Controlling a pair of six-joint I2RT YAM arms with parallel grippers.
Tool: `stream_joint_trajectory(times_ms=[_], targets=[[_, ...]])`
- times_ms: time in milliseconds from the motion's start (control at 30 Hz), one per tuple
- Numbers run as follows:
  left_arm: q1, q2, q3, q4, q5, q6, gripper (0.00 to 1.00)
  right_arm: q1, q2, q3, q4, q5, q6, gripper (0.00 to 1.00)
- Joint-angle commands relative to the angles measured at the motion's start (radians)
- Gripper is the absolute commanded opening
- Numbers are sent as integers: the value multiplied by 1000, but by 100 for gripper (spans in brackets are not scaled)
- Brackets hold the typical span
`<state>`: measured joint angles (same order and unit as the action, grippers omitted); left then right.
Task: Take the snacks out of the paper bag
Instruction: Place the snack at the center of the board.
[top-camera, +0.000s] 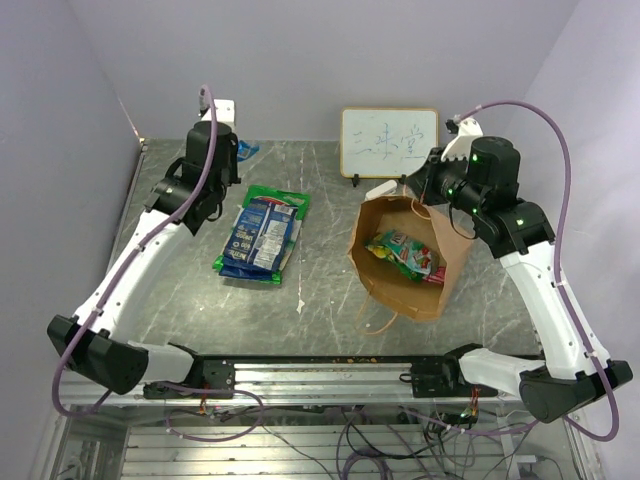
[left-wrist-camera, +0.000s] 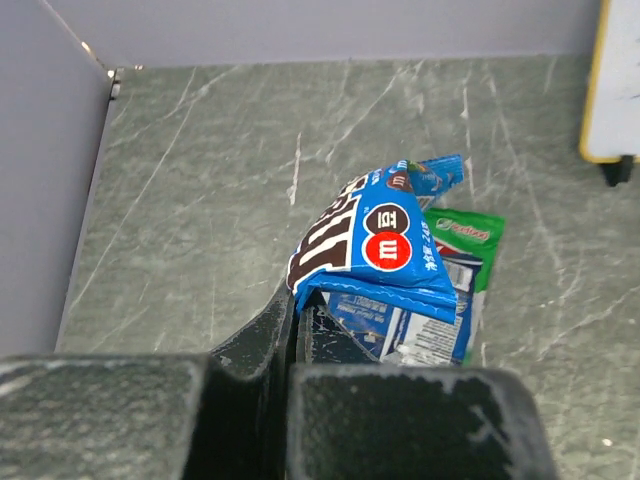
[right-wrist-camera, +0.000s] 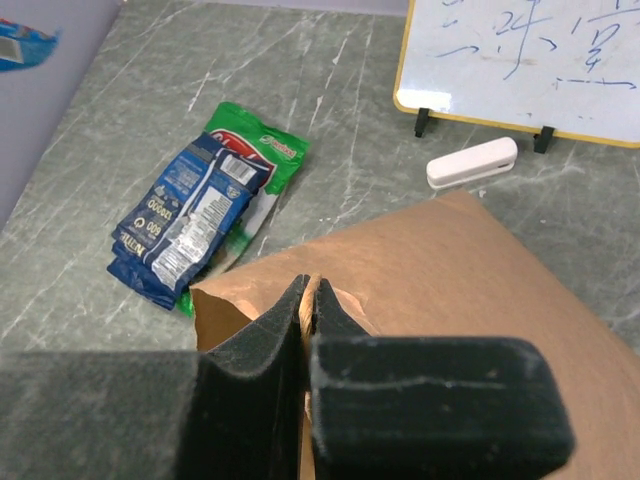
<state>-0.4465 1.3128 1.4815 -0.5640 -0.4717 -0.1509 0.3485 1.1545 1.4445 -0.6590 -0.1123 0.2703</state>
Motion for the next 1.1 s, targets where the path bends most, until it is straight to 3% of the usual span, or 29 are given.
stream_joint_trajectory(times_ms=[0, 200, 367, 467, 600, 867, 1067], targets=[[25, 12, -42, 72, -5, 17, 7, 4, -6, 20, 34, -27, -30, 0], [36, 25, -120, 145, 15, 82, 7, 6, -28, 0, 24, -30, -69, 0], [47, 92, -137, 213, 125, 85, 7, 21, -36, -14, 32, -26, -76, 0], [46, 117, -167, 284, 204, 152, 7, 41, -43, -7, 29, -5, -94, 0], [47, 118, -267, 432, 209, 250, 7, 61, -56, -9, 27, 7, -106, 0], [51, 139, -353, 494, 273, 210, 7, 81, -64, -2, 28, 19, -116, 0], [52, 111, -350, 431, 163, 124, 7, 83, -72, -12, 31, 3, -107, 0]])
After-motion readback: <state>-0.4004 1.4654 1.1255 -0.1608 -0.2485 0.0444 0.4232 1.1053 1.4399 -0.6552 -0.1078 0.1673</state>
